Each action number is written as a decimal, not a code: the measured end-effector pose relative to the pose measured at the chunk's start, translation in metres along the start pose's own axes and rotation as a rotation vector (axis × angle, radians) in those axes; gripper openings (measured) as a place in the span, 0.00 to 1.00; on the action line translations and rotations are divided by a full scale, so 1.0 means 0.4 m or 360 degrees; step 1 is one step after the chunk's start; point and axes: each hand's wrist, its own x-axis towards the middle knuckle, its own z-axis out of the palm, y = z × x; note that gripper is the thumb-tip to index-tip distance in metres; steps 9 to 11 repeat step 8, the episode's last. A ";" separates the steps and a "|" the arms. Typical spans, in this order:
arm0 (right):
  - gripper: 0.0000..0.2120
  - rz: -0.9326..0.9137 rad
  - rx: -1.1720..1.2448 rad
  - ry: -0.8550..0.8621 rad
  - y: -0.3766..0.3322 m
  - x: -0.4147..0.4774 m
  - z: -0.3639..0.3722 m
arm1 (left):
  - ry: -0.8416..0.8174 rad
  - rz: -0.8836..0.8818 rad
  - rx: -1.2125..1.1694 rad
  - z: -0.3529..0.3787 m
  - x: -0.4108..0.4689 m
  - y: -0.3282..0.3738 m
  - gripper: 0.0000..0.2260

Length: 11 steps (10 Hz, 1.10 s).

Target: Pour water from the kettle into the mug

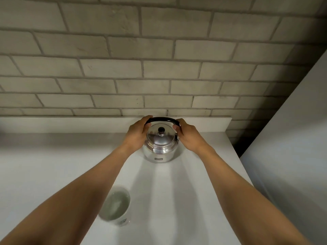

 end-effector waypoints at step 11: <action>0.33 0.0103 0.0114 0.0003 0.014 0.057 0.016 | -0.0022 -0.0094 0.0105 0.002 0.057 -0.012 0.27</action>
